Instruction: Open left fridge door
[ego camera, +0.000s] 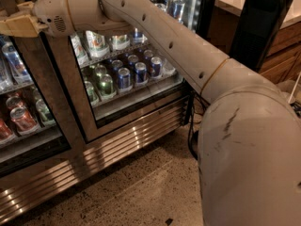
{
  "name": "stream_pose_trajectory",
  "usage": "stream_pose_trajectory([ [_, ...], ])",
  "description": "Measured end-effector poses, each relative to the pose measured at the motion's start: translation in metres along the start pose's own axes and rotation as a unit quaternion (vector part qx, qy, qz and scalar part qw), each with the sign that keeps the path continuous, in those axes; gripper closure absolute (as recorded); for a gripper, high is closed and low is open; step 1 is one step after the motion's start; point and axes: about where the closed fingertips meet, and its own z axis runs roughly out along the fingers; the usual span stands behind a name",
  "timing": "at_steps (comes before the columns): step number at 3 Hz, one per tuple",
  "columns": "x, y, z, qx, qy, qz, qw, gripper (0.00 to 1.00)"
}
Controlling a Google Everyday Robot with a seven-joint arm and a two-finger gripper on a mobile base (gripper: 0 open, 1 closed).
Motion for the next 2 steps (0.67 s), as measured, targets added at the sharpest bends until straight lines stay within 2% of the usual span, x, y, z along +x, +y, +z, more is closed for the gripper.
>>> stream_pose_trajectory([
  [1, 0.0000, 0.0000, 0.0000, 0.000, 0.000, 0.000, 1.0000, 1.00],
  [2, 0.0002, 0.0041, -0.0003, -0.016, 0.001, 0.000, 0.9999, 1.00],
])
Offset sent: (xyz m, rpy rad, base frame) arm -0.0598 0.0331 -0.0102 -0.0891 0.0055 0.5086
